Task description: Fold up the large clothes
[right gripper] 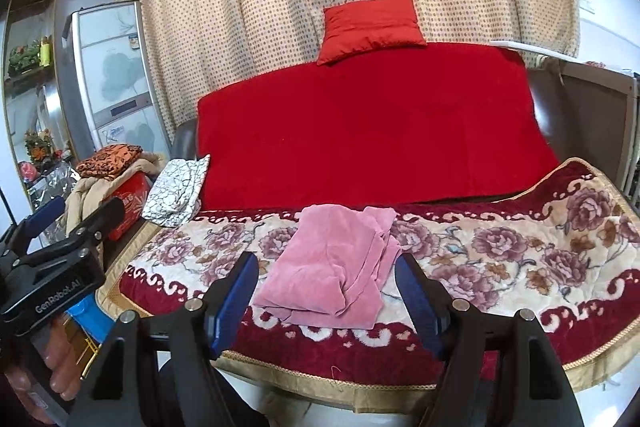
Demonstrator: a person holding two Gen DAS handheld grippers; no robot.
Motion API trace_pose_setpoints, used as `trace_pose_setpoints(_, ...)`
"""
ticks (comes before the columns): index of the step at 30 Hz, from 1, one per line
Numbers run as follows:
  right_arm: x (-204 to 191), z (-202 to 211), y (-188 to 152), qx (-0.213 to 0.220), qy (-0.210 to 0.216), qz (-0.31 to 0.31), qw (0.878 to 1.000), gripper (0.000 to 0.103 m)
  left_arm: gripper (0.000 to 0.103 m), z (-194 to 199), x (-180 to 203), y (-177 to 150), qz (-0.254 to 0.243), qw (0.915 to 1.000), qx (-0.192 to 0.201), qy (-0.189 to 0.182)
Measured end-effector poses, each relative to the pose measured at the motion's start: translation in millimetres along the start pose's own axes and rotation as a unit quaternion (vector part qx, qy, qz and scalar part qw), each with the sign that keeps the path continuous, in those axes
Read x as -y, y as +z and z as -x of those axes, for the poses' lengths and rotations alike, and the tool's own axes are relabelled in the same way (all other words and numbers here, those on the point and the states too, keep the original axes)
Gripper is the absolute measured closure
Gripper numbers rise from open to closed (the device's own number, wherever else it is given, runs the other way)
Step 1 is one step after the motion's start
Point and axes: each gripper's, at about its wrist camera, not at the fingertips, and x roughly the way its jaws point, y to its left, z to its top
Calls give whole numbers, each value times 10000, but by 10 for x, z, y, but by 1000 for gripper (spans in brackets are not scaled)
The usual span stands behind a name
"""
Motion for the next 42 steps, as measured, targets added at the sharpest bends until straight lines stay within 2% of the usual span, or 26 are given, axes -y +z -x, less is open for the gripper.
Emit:
trace_pose_setpoints(15, -174, 95, -8, 334, -752, 437, 9957, 28, 2, 15, -5, -13, 141, 9999, 5, -62)
trace_pose_setpoints(32, -133, 284, 50, 735, -1011, 486, 9910, 27, 2, 119, 37, 44, 275, 9994, 178, -105)
trace_pose_setpoints(42, -156, 293, 50, 804, -1141, 541, 9887, 27, 2, 157, 56, 39, 209, 9995, 223, -123)
